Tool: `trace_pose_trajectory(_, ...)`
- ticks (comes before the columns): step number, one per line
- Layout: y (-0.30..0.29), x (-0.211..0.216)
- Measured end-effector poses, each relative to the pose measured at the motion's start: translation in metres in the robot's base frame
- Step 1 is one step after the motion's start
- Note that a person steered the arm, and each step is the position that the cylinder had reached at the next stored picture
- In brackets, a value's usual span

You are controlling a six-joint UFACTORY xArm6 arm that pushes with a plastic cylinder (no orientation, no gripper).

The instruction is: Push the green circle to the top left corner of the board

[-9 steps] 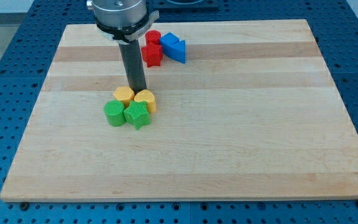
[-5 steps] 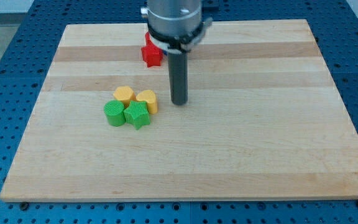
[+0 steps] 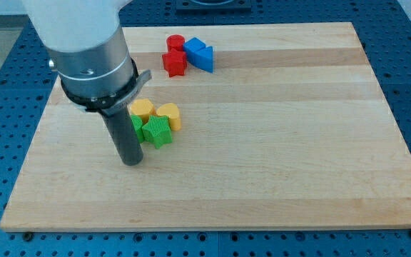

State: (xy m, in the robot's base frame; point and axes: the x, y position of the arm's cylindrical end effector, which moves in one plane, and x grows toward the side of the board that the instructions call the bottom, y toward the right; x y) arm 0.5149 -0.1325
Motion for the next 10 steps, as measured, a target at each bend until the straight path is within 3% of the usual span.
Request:
trace_pose_trajectory(4, -0.010, -0.074)
trace_pose_trajectory(6, -0.063, -0.128)
trace_pose_trajectory(10, -0.038, -0.186)
